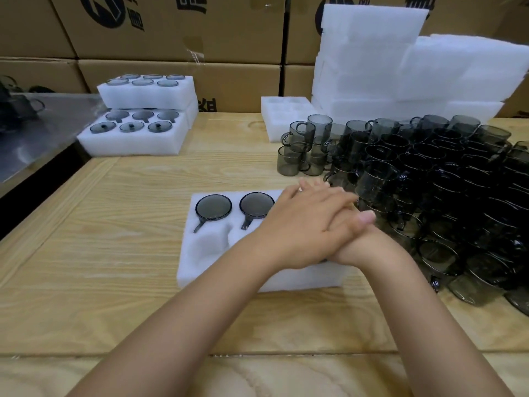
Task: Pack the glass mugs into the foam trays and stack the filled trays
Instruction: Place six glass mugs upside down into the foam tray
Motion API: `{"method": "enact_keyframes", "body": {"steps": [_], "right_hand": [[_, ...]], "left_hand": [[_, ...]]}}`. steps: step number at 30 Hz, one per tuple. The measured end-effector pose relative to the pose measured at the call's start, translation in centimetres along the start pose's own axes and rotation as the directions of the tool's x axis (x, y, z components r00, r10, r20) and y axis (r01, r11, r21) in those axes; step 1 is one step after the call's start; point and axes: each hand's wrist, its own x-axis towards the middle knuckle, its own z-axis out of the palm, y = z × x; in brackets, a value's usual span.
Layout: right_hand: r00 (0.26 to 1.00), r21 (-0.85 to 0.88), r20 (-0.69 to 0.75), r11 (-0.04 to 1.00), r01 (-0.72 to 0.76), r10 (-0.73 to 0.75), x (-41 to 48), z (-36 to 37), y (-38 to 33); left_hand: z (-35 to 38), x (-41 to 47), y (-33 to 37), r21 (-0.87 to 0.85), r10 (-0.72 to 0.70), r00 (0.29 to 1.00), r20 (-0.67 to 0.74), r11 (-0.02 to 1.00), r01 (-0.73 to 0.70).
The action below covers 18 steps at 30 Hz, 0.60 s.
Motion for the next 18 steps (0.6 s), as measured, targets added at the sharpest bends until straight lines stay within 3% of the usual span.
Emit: {"method": "enact_keyframes", "body": {"steps": [3,7,18], "right_hand": [[0.992,-0.093,0.114,0.995,-0.033,0.044,-0.2,0.6,0.1],[0.989,-0.190,0.136,0.981,-0.037,0.064,0.2,0.8,-0.3],[0.994,-0.031,0.045,0.995,-0.100,0.101,0.4,1.9,-0.4]], "left_hand": [[1.0,0.4,-0.8,-0.003,-0.024,0.996,0.085,1.000,0.024],[1.6,0.4,-1.3,0.017,-0.013,0.997,0.082,1.000,0.012],[1.4,-0.8,-1.2,0.181,-0.098,0.994,0.047,0.980,0.088]]}}
